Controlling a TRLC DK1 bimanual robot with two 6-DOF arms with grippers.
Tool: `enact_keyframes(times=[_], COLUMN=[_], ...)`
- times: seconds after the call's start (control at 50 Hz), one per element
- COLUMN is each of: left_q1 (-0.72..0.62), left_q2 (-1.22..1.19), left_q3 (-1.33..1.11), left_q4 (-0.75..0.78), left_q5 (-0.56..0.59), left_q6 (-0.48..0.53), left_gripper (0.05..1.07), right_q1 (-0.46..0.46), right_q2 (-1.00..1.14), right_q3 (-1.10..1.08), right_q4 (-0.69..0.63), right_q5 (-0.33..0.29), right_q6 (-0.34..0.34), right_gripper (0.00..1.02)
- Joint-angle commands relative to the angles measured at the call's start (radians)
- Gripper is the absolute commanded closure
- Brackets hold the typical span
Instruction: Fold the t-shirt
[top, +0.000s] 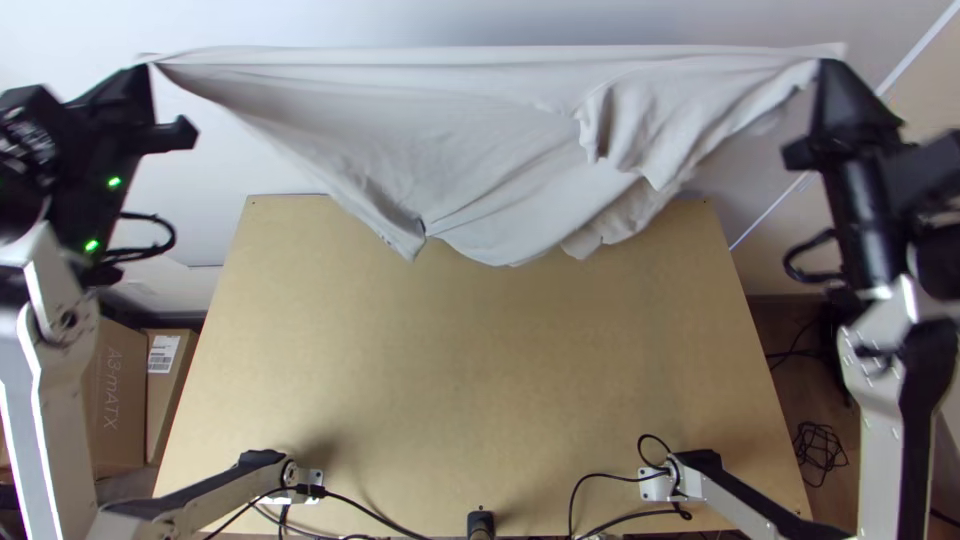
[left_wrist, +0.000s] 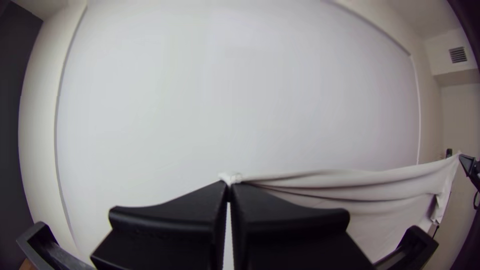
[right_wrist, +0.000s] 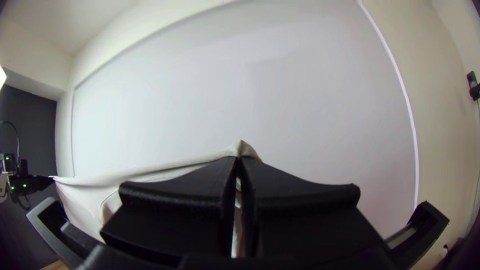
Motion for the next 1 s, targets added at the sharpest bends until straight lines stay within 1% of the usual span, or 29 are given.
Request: enact_keyframes(times=[0.0,0.08,0.18,0.3,0.34,0.44,0.48,0.54,0.62,0.68,0.72,0.76,0.86,0.9,0.98], left_q1=[0.008,-0.034,-0.054,-0.055,-0.054,-0.054,-0.051,-0.048,-0.041,-0.058,-0.066,-0.067,-0.069,-0.072,-0.058], left_q2=[-0.123,-0.183,-0.238,-0.298,-0.307,-0.314,-0.315,-0.318,-0.373,-0.455,-0.51,-0.561,-0.654,-0.671,-0.673], left_q3=[0.057,0.092,0.135,0.138,0.153,0.176,0.172,0.149,-0.012,-0.21,-0.355,-0.494,-0.781,-0.881,-1.042], left_q4=[0.02,0.012,-0.048,-0.14,-0.168,-0.237,-0.277,-0.375,-0.442,-0.433,-0.433,-0.421,-0.396,-0.39,-0.344], left_q5=[-0.04,-0.032,-0.025,0.008,0.026,0.04,0.045,0.064,0.078,0.092,0.114,0.115,0.14,0.181,0.21], left_q6=[0.0,0.0,-0.011,-0.069,-0.094,-0.109,-0.126,-0.169,-0.197,-0.204,-0.204,-0.204,-0.2,-0.201,-0.191], left_gripper=[1.05,1.05,1.05,1.05,1.05,1.05,1.05,1.05,1.05,1.05,1.05,1.05,1.05,1.05,1.05], right_q1=[0.005,0.015,0.02,0.023,0.023,0.023,0.023,0.023,0.023,0.028,0.028,0.035,0.072,0.083,0.083], right_q2=[-0.145,-0.224,-0.291,-0.336,-0.339,-0.337,-0.336,-0.331,-0.348,-0.38,-0.408,-0.435,-0.47,-0.481,-0.495], right_q3=[0.035,0.046,0.06,0.077,0.09,0.121,0.126,0.113,0.032,-0.081,-0.18,-0.278,-0.511,-0.606,-0.764], right_q4=[-0.003,-0.06,-0.141,-0.226,-0.259,-0.298,-0.313,-0.367,-0.405,-0.408,-0.408,-0.408,-0.413,-0.405,-0.384], right_q5=[0.04,0.04,0.037,0.012,-0.012,-0.063,-0.083,-0.098,-0.107,-0.13,-0.133,-0.147,-0.147,-0.147,-0.149], right_q6=[0.067,0.08,0.097,0.104,0.104,0.107,0.121,0.146,0.17,0.176,0.176,0.19,0.225,0.229,0.23], right_gripper=[1.0,1.0,1.0,1.0,1.0,1.0,1.0,1.0,1.0,1.0,1.0,1.0,1.0,1.0,1.0])
